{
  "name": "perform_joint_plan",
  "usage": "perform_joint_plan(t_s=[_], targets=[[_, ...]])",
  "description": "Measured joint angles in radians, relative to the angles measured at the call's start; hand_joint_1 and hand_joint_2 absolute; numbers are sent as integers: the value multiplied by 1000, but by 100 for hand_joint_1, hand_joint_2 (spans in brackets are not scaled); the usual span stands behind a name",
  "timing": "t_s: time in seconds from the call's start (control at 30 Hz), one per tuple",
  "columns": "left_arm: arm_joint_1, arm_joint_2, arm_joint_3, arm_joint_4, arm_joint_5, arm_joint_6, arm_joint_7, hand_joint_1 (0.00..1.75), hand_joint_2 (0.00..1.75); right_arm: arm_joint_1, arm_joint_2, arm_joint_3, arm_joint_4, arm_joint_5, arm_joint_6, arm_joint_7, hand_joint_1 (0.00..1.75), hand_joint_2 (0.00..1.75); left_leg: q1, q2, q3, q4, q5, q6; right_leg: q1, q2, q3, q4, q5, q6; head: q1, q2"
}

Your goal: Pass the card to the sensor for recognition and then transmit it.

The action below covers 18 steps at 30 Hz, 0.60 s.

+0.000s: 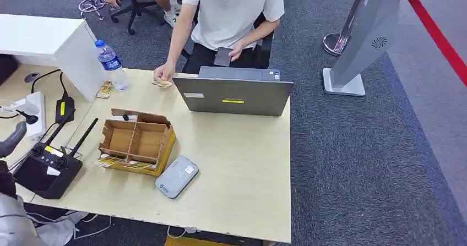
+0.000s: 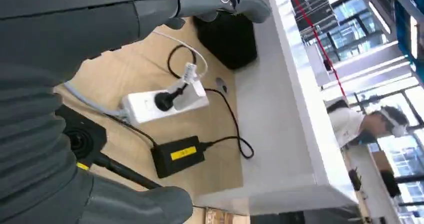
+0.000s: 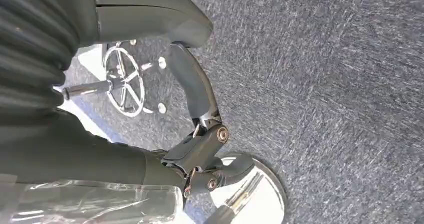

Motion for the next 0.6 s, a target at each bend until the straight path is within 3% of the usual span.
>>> perform_joint_plan(t_s=[0.33, 0.37, 0.6], targets=[[-114, -34, -239, -21, -222, 124, 84, 0, 175, -5, 10, -9, 2, 16, 12, 11, 0, 175, 0, 1, 0, 0, 0, 0, 0, 1, 0, 0, 1, -1, -1, 0], [-127, -38, -269, -21, -246, 138, 95, 0, 175, -6, 10, -11, 3, 17, 14, 12, 0, 0, 0, 1, 0, 0, 0, 0, 0, 1, 0, 0, 1, -1, 0, 0], [-215, -66, -447, -21, -406, 227, 161, 0, 175, -11, 18, -34, 6, 18, 29, 17, 0, 0, 0, 1, 0, 1, 0, 0, 0, 2, 0, 0, 2, 0, -1, 0]])
